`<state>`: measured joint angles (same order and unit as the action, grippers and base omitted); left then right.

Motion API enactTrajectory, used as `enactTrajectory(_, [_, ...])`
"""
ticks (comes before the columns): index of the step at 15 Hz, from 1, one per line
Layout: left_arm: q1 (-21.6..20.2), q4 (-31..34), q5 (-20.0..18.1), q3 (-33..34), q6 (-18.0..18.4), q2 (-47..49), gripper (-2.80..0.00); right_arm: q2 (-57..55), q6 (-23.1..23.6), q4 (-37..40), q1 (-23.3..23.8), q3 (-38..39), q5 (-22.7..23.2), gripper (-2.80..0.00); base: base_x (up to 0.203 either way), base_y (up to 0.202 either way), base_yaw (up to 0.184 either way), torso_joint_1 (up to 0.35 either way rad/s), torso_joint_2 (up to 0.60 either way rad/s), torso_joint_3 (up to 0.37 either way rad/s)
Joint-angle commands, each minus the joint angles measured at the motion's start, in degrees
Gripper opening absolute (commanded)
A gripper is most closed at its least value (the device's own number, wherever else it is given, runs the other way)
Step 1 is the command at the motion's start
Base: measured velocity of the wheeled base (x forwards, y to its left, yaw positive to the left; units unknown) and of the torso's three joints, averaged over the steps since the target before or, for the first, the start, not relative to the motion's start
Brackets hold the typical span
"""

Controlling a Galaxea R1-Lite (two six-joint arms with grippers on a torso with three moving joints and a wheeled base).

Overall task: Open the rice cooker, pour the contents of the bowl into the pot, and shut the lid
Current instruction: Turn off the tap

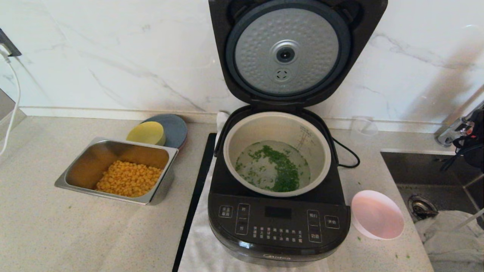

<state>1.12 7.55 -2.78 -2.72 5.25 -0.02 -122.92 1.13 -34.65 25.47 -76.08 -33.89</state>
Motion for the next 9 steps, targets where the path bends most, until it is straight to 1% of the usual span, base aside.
enactTrajectory(1, [0.0, 0.0, 0.0, 0.0, 0.1, -0.1, -2.8, -1.3, 0.3, -0.3, -0.2, -1.9, -0.9, -2.8, 0.0, 0.0, 0.0, 0.0, 0.0, 0.0])
enactTrajectory(3, [0.0, 0.0, 0.0, 0.0, 0.1, -0.1, -2.8, -2.2, 1.2, -0.3, -0.2, -3.5, -1.2, -2.8, 0.0, 0.0, 0.0, 0.0, 0.0, 0.0])
enactTrajectory(9, [0.0, 0.0, 0.0, 0.0, 0.0, -0.1, -2.8, -3.4, 1.4, -0.2, -0.5, -5.9, -1.4, -2.8, 0.0, 0.0, 0.0, 0.0, 0.0, 0.0])
